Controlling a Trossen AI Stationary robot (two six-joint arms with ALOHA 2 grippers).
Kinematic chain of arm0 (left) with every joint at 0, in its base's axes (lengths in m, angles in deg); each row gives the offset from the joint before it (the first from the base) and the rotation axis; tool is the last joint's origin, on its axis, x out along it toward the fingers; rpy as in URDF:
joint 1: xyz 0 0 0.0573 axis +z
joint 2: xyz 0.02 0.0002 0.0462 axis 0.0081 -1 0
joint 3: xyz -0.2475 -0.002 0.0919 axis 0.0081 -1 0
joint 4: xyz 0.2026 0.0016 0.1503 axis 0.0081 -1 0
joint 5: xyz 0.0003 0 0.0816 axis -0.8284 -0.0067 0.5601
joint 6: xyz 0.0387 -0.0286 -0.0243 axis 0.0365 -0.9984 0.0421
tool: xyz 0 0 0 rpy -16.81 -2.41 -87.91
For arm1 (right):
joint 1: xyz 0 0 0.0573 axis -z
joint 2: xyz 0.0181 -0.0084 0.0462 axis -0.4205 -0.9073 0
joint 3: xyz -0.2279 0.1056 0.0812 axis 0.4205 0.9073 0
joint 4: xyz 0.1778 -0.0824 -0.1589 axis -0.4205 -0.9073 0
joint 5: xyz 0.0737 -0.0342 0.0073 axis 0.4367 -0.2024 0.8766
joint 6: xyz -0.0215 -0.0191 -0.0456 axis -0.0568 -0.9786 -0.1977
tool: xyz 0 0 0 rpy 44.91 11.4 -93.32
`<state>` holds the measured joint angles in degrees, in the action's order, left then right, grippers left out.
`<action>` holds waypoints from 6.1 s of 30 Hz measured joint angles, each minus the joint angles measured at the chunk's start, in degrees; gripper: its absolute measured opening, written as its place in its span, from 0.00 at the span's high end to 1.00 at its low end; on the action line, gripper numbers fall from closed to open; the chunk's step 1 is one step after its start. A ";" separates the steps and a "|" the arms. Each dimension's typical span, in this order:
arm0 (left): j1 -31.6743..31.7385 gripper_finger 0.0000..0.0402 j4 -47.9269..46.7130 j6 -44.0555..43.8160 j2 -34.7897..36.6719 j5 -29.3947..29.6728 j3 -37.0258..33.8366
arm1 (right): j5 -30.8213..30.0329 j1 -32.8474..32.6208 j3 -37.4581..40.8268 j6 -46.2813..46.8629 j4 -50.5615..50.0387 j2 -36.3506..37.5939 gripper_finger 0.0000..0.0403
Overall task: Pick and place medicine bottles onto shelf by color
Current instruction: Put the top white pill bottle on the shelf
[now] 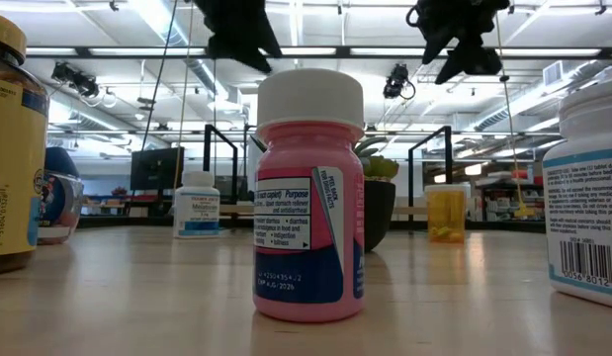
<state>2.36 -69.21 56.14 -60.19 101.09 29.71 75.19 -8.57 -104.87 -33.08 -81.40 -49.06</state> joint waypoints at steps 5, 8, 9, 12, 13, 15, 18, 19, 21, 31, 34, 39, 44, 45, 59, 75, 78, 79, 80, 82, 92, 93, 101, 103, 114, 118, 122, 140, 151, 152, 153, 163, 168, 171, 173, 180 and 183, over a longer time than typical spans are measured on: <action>-0.15 0.38 -3.81 -2.80 -4.52 0.06 0.00 | -0.62 -2.33 0.02 0.48 -1.96 0.00 0.50; -0.11 0.35 -10.75 -5.55 -7.37 0.06 0.00 | -1.34 -3.23 0.02 -0.05 -2.82 0.00 0.50; -0.04 0.35 -13.37 -6.59 -8.21 0.03 0.00 | -1.78 -3.44 0.02 -0.46 -3.05 0.00 0.50; 0.00 0.33 -20.31 -8.59 -10.74 0.07 0.00 | -2.10 -3.48 0.02 -1.54 -3.05 0.00 0.50; 0.00 0.33 -21.87 -8.95 -11.53 0.09 0.00 | -2.11 -3.48 0.02 -1.88 -3.07 0.00 0.50; 0.00 0.32 -24.21 -9.92 -12.93 0.07 0.00 | -2.72 -3.46 0.02 -2.54 -3.05 0.00 0.50; 0.00 0.32 -24.97 -11.57 -14.69 -1.01 0.00 | -3.66 -3.46 0.02 -3.47 -3.09 0.00 0.50; 0.08 0.32 -24.93 -12.27 -15.25 -1.97 0.00 | -3.83 -3.42 0.02 -3.82 -3.09 0.00 0.50; 0.25 0.32 -24.76 -13.93 -16.39 -4.23 0.00 | -4.09 -3.31 0.02 -4.33 -3.11 0.00 0.50; 0.59 0.32 -25.30 -16.19 -20.23 -5.24 0.03 | -5.16 -3.33 0.02 -4.07 -3.13 0.00 0.50; 0.83 0.32 -25.26 -16.02 -20.71 -5.14 0.04 | -5.14 -3.33 0.02 -4.09 -3.14 0.00 0.50; 1.31 0.32 -24.28 -15.80 -20.71 -5.12 0.04 | -5.14 -3.33 0.02 -4.16 -3.16 0.00 0.50; 1.53 0.32 -24.18 -15.34 -20.71 -5.10 0.04 | -5.15 -3.31 0.02 -4.75 -3.16 0.00 0.50; 1.51 0.33 -24.17 -15.33 -20.71 -5.11 0.04 | -5.14 -3.33 0.02 -4.77 -3.16 0.00 0.50; 1.51 0.35 -24.21 -15.23 -20.71 -5.31 0.04 | -5.14 -3.33 0.02 -4.81 -3.16 0.00 0.50; 1.51 0.55 -24.21 -14.22 -20.65 -5.38 0.04 | -5.15 -3.33 0.02 -4.83 -3.18 0.00 0.50; 1.51 0.52 -24.21 -13.59 -20.65 -5.73 0.04 | -5.14 -3.33 0.02 -4.84 -3.17 0.00 0.50; 1.53 0.50 -24.21 -13.05 -20.65 -6.15 0.04 | -5.14 -3.33 0.02 -4.84 -3.17 0.00 0.50; 1.61 0.49 -24.25 -12.78 -20.65 -6.91 0.04 | -5.15 -3.33 0.02 -4.84 -3.17 0.00 0.50; 1.62 0.47 -24.30 -12.76 -20.63 -8.23 0.04 | -5.15 -3.33 0.02 -4.84 -3.18 0.00 0.50; 2.92 0.55 -27.29 -6.85 -20.28 -9.07 10.05 | -5.14 -3.33 0.02 -4.84 -3.20 0.00 0.50; 3.31 0.54 -27.71 -6.13 -20.28 -8.74 12.16 | -5.14 -3.33 0.02 -4.84 -3.20 0.00 0.50; 9.16 0.53 -31.47 7.73 -20.60 -2.41 26.90 | -5.14 -3.35 0.02 -4.49 -3.20 0.00 0.50; 11.56 0.55 -31.42 12.48 -20.66 -2.42 29.09 | -5.05 -3.35 0.02 -4.51 -3.20 0.00 0.50; 24.96 0.52 -29.13 39.57 -21.93 -2.61 30.94 | -4.92 -3.38 0.03 -6.38 -3.16 0.00 0.50; 28.33 0.54 -26.42 45.15 -24.42 -2.62 31.29 | -4.90 -3.38 0.04 -7.25 -3.16 -0.02 0.50; 30.03 0.52 -27.54 49.11 -29.49 -2.14 33.84 | -4.89 -3.38 0.04 -8.54 -3.17 -0.02 0.50; 33.55 0.52 -39.96 53.57 -46.83 1.80 51.57 | -5.95 -3.35 0.04 -9.98 -3.16 -0.02 0.50; 34.00 0.51 -39.95 51.72 -46.94 -1.82 51.36 | -8.79 -3.35 0.04 -8.25 -3.11 -0.02 0.50; 33.99 0.52 -39.52 51.70 -46.94 -1.84 51.36 | -8.79 -3.35 0.04 -7.76 -3.11 -0.02 0.50; 34.01 0.52 -39.09 51.72 -46.94 -1.84 51.36 | -8.79 -3.35 0.04 -7.50 -3.11 -0.02 0.50; 35.23 0.49 -38.80 49.01 -49.21 -1.75 51.39 | -8.89 -3.33 0.04 -7.44 -3.09 -0.02 0.50; 35.19 0.52 -40.83 54.82 -49.21 -1.37 51.39 | -9.03 -3.33 0.04 -7.39 -3.06 0.00 0.50; 35.19 0.51 -41.42 56.23 -49.21 -1.43 51.39 | -9.03 -3.35 0.04 -7.42 -3.07 0.00 0.50; 35.21 0.49 -41.70 56.28 -49.21 -1.44 51.39 | -9.03 -3.33 0.04 -7.46 -3.07 0.00 0.50; 35.25 0.48 -41.06 57.70 -49.21 -0.61 51.39 | -9.03 -3.33 0.04 -8.33 -3.06 0.00 0.50; 35.25 0.50 -41.02 58.18 -49.26 0.38 51.39 | -9.03 -3.33 0.04 -8.44 -3.05 0.00 0.50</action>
<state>37.62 -110.23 114.31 -109.45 101.47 81.10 66.15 -11.90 -104.83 -41.53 -84.45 -49.06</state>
